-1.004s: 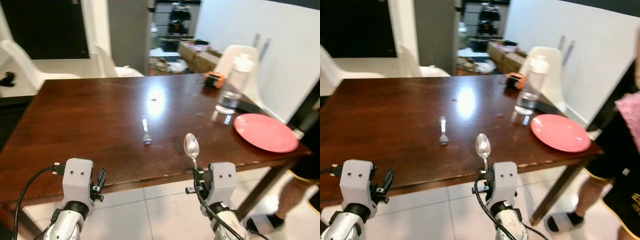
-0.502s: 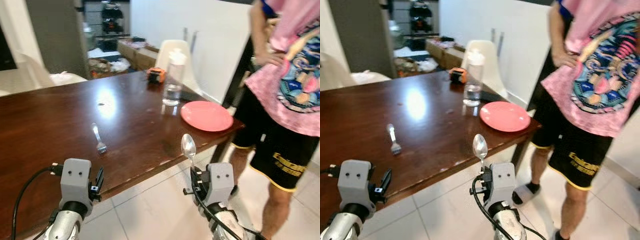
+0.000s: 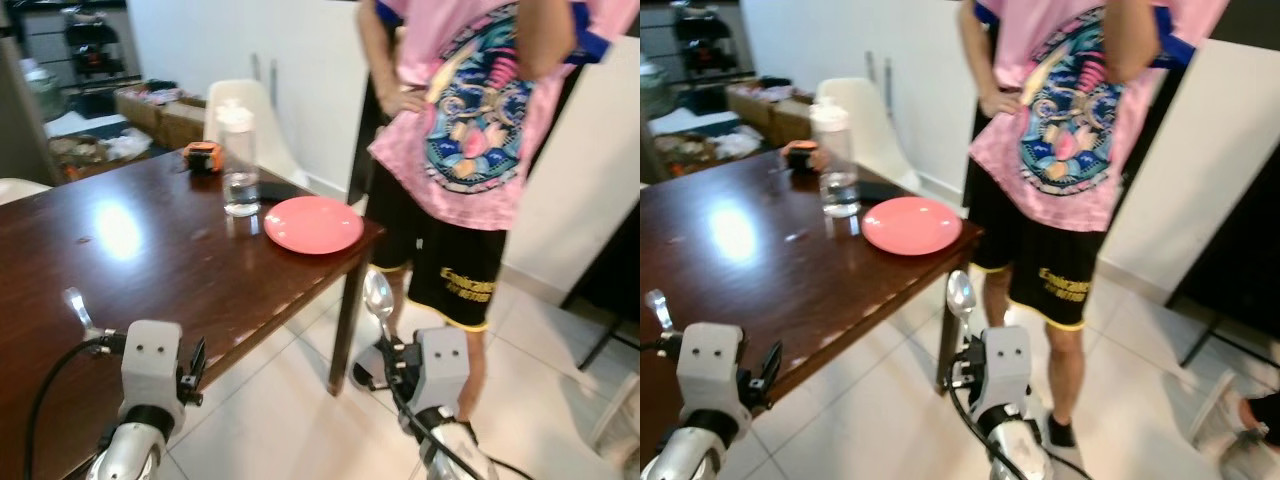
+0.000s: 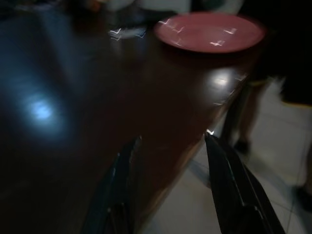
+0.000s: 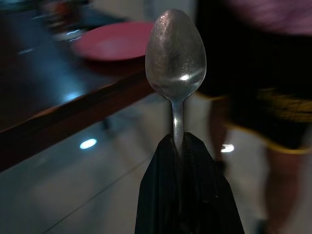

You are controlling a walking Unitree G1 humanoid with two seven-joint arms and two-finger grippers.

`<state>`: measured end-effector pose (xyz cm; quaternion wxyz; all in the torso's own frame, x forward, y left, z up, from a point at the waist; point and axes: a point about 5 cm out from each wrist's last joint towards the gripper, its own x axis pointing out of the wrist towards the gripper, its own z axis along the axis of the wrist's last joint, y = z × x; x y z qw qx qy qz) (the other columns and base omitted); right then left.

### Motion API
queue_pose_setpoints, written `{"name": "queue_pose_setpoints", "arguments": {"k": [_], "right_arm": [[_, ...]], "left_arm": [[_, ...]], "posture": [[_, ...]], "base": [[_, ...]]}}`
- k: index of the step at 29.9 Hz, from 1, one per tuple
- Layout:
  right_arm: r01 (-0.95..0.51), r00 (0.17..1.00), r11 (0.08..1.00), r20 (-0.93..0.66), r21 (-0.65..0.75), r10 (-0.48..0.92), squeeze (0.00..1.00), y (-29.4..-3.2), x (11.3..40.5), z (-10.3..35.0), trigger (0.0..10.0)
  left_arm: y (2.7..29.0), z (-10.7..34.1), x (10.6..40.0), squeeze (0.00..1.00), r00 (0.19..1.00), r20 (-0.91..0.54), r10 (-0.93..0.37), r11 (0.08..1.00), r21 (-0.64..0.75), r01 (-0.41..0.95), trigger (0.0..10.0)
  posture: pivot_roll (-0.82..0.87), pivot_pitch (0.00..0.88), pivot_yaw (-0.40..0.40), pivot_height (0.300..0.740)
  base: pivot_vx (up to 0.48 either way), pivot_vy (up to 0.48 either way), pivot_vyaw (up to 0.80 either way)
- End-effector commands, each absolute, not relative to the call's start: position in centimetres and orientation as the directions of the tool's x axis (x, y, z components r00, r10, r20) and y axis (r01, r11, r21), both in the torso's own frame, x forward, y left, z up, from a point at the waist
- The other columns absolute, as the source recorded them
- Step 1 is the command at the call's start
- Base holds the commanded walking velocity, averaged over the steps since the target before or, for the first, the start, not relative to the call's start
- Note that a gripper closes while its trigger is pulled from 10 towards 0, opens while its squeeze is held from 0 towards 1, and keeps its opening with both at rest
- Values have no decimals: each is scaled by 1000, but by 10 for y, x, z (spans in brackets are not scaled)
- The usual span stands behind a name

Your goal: Setting the table

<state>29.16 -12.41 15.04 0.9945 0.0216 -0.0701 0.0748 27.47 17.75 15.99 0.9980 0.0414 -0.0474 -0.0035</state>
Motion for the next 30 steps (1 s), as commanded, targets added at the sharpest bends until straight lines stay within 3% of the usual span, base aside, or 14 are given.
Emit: {"name": "queue_pose_setpoints", "arguments": {"k": [1, 30], "right_arm": [[-148, 982, 988, 123, 47, 142, 0, -124, 289, 145, 10000], [-154, 980, 987, 134, 40, 148, 0, -124, 291, 148, 10000]], "left_arm": [[179, 154, 273, 0, 998, 68, -5, 997, 81, -1, 10000], [178, 154, 275, 0, 997, 71, -5, 997, 77, 0, 10000]], "posture": [[45, 137, 34, 740], [44, 127, 29, 740]], "base": [[0, 0, -800], [0, 0, -800]]}}
